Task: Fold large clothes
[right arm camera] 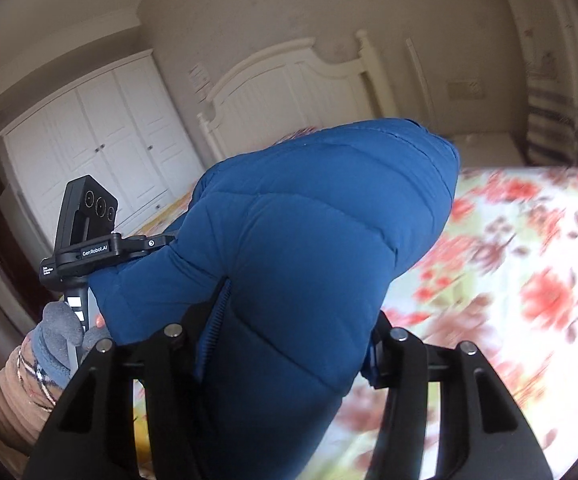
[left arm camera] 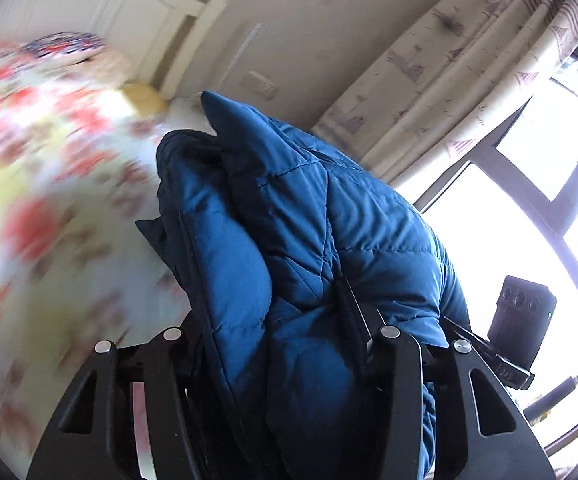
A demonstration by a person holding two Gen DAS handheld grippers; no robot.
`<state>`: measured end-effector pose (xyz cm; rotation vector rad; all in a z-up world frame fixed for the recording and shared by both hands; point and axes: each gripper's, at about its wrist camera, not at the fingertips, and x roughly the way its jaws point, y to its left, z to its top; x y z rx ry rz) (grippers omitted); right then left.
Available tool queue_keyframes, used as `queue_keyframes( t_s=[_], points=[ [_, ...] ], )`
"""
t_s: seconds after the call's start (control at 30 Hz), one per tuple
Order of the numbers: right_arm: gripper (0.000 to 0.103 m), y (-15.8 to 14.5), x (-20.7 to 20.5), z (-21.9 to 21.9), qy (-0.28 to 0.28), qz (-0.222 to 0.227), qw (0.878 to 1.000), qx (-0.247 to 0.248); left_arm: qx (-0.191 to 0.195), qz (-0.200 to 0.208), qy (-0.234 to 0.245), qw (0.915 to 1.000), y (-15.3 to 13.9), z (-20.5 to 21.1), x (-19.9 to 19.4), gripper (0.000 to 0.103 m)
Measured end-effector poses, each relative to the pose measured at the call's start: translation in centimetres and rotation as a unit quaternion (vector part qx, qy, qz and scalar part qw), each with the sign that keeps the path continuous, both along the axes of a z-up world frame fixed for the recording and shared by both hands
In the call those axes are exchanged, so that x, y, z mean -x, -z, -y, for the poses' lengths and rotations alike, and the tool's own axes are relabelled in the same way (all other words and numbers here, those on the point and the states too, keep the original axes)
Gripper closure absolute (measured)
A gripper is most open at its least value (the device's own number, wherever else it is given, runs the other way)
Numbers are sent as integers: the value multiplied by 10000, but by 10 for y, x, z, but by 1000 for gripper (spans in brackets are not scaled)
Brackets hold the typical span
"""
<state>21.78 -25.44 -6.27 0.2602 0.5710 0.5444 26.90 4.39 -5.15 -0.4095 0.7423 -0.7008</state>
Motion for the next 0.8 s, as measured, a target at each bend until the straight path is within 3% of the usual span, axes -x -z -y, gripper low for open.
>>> queue_keyframes(
  t_s=[0.13,0.23,0.27,0.3,0.37,0.4,0.47,0.5,0.57,0.63,0.73,0.8],
  points=[
    [49,2,-37,45,375,-108,9992,113,-12,-77,214,9997,7,50,-51,60],
    [48,38,-67,68,568,-682,9954,355,-243,-512,289,9980,48,84,-82,59],
    [41,58,-74,76,600,-956,9930,339,-252,-788,239,9963,73,92,-89,48],
    [35,70,-72,92,573,-1009,9932,31,49,-723,157,9972,85,88,-88,41],
    [26,76,-69,106,516,-1068,9924,-329,154,-779,140,9967,87,86,-86,39],
    [17,69,-66,102,706,-1033,9921,-78,55,-746,97,9971,84,86,-84,36],
    [16,46,-58,88,1092,-770,9888,673,-295,-587,-82,9978,74,88,-76,32],
    [16,35,-55,82,1315,-600,9847,974,-579,-447,-306,9969,66,88,-70,22],
    [16,10,-41,59,1576,-47,9782,1349,-1184,-53,-894,9889,50,89,-57,9],
    [16,1,-36,33,1340,179,9808,1406,-1555,415,-1477,9758,33,86,-37,8],
    [16,0,-32,-13,1202,409,9745,1851,-1823,679,-2237,9550,21,71,-13,6],
    [16,9,-34,-49,1087,399,9687,2194,-1930,806,-2497,9455,15,60,4,6]
  ],
)
